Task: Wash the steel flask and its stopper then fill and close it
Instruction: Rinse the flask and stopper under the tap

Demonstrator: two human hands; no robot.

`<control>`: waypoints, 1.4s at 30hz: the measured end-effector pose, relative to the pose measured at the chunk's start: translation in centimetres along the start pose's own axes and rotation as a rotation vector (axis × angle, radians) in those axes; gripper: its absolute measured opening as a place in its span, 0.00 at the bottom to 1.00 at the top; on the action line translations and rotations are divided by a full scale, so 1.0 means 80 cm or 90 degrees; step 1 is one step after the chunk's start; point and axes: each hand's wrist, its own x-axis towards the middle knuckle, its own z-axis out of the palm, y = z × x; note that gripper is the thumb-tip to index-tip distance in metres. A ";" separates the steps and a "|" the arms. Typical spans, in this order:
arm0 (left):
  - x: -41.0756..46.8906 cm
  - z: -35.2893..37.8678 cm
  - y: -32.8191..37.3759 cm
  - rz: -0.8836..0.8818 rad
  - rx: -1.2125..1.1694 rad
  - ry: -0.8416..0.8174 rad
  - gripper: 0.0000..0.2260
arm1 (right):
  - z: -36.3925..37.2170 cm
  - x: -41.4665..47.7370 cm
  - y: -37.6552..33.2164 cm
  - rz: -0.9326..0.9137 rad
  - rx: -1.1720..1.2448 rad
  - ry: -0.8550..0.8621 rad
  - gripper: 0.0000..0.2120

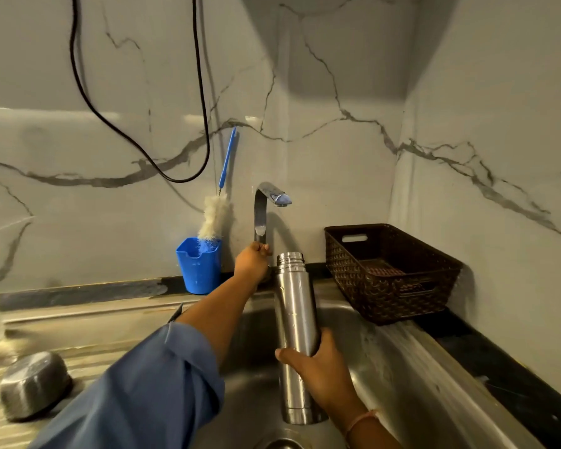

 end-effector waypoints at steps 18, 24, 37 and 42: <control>-0.081 0.010 0.016 -0.139 -0.398 -0.120 0.26 | 0.001 0.001 0.003 -0.030 -0.007 -0.037 0.29; -0.096 -0.016 0.038 0.078 -0.275 -0.178 0.25 | 0.005 -0.003 -0.004 -0.088 0.008 -0.014 0.31; -0.123 0.005 -0.018 0.121 -0.216 -0.022 0.35 | 0.014 0.007 0.004 -0.068 -0.016 0.024 0.40; -0.132 0.020 -0.052 0.115 -0.109 -0.002 0.34 | 0.005 0.009 0.002 -0.089 -0.034 0.126 0.34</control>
